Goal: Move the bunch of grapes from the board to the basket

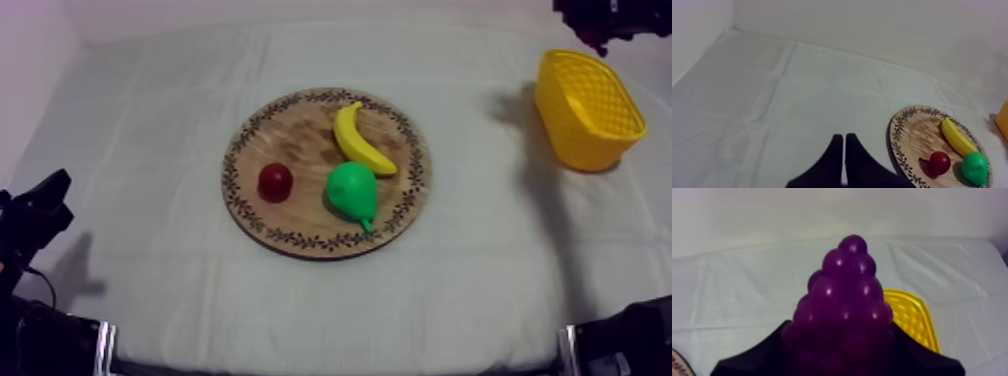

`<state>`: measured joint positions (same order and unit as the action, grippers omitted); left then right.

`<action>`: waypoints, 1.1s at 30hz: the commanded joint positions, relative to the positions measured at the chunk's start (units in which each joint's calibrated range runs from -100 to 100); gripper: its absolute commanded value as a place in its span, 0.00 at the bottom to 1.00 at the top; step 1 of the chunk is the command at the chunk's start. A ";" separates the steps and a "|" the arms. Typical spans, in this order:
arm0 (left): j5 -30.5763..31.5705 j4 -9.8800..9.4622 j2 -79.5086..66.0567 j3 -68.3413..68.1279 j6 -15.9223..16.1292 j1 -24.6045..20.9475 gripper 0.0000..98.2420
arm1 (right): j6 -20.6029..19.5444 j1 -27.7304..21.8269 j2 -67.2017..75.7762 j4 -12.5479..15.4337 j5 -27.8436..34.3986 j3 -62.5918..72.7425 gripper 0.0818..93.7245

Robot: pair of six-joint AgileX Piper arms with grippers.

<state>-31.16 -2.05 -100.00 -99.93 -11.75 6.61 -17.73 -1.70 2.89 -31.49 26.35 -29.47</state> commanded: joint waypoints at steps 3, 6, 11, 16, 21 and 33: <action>0.04 -0.02 0.00 0.04 0.00 0.01 0.00 | -0.89 -2.93 -0.90 -1.63 -3.48 -3.84 0.30; 0.04 -0.02 0.00 0.04 0.00 0.01 0.00 | -1.64 -3.86 -1.74 -2.66 -4.33 -5.85 0.30; 0.04 -0.02 0.00 0.04 0.00 0.01 0.00 | -5.05 -5.16 -3.92 -6.70 -5.65 -9.20 0.30; 0.04 -0.02 0.00 0.04 0.00 0.01 0.00 | -9.80 -6.31 -7.90 -12.17 -6.35 -9.62 0.31; 0.04 -0.02 0.00 0.04 0.02 0.01 0.00 | -11.53 -7.33 -13.25 -14.67 -6.53 -6.71 0.37; 0.04 -0.02 0.00 0.04 0.00 0.01 0.00 | -8.26 -7.66 -19.24 -10.91 -8.30 -0.17 0.71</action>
<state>-31.16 -2.05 -100.00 -99.93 -11.72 6.61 -27.24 -9.43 -16.32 -43.64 18.19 -30.08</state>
